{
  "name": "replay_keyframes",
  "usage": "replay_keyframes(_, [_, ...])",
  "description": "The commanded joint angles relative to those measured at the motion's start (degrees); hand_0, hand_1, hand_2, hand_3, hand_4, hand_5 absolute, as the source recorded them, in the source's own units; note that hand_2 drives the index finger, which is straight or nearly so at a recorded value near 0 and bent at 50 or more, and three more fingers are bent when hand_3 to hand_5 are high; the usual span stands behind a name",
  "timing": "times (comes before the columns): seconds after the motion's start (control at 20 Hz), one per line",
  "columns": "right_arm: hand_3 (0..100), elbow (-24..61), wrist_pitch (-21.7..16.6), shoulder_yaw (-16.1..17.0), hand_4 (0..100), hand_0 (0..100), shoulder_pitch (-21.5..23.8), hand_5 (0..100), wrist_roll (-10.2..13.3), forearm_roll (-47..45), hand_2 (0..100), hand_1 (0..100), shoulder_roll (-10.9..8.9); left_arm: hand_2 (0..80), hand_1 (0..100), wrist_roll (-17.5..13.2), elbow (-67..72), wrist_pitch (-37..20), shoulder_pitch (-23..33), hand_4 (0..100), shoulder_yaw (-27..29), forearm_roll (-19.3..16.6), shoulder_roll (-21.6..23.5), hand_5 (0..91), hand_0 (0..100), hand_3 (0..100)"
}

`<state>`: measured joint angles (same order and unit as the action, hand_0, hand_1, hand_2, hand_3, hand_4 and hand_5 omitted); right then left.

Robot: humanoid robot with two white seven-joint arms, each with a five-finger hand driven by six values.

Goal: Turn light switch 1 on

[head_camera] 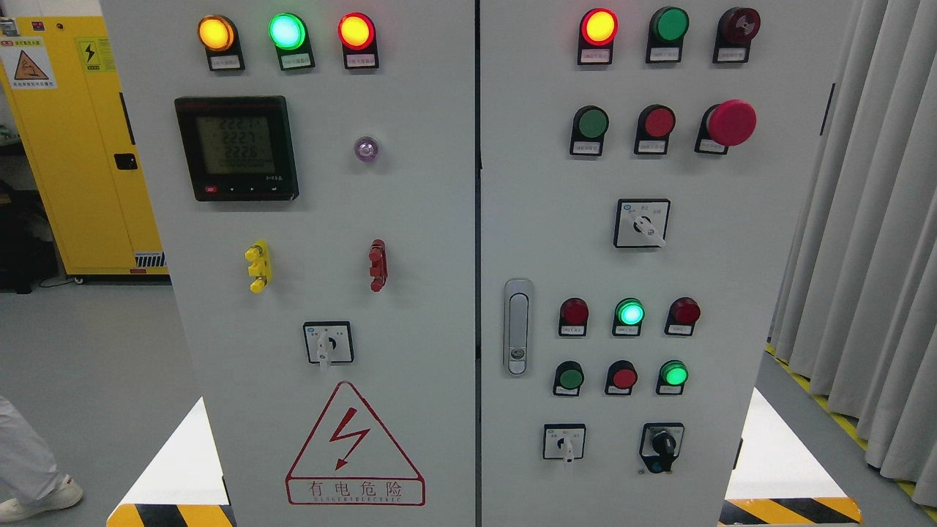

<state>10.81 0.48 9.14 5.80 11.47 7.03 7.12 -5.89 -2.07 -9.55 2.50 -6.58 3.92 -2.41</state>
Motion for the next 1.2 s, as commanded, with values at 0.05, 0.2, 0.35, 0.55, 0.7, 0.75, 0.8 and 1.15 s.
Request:
replay_keyframes(0.05, [0, 0.0, -0.04, 0.0, 0, 0, 0.0, 0, -0.04, 0.0, 4, 50, 0.0, 0.0, 17, 0.0, -0.04, -0.03, 0.04, 0, -0.02, -0.05, -0.05, 0.0, 24, 0])
replay_keyframes(0.2, [0, 0.0, -0.04, 0.0, 0, 0, 0.0, 0, -0.04, 0.0, 4, 50, 0.0, 0.0, 17, 0.08, -0.3, -0.03, 0.04, 0, -0.02, 0.04, -0.05, 0.0, 24, 0])
replay_keyframes(0.35, [0, 0.0, -0.04, 0.0, 0, 0, 0.0, 0, -0.04, 0.0, 4, 50, 0.0, 0.0, 17, 0.96, -1.61, -0.47, 0.48, 0, 0.07, 0.21, -0.58, 0.0, 24, 0])
replay_keyframes(0.55, [0, 0.0, -0.04, 0.0, 0, 0, 0.0, 0, -0.04, 0.0, 4, 50, 0.0, 0.0, 18, 5.6, -16.08, -0.47, 5.22, 0, 0.07, -0.05, 0.12, 0.0, 23, 0])
replay_keyframes(0.7, [0, 0.0, -0.04, 0.0, 0, 0, 0.0, 0, -0.04, 0.0, 4, 50, 0.0, 0.0, 22, 8.17, -26.72, -0.64, 8.56, 21, 0.16, -0.05, 0.91, 0.0, 22, 10])
replay_keyframes(0.75, [0, 0.0, -0.04, 0.0, 0, 0, 0.0, 0, -0.04, 0.0, 4, 50, 0.0, 0.0, 23, 8.26, -30.59, -0.64, 9.96, 25, 0.25, -0.05, 1.09, 0.0, 21, 18])
replay_keyframes(0.8, [0, 0.0, -0.04, 0.0, 0, 0, 0.0, 0, -0.04, 0.0, 4, 50, 0.0, 7.1, 26, 8.35, -34.45, -0.73, 11.37, 36, 0.42, -0.05, 1.18, 0.0, 21, 28])
replay_keyframes(1.15, [0, 0.0, -0.04, 0.0, 0, 0, 0.0, 0, -0.04, 0.0, 4, 50, 0.0, 27.5, 37, 9.57, -59.94, -0.73, 14.72, 63, 3.06, -0.05, 1.27, 48.8, 24, 53])
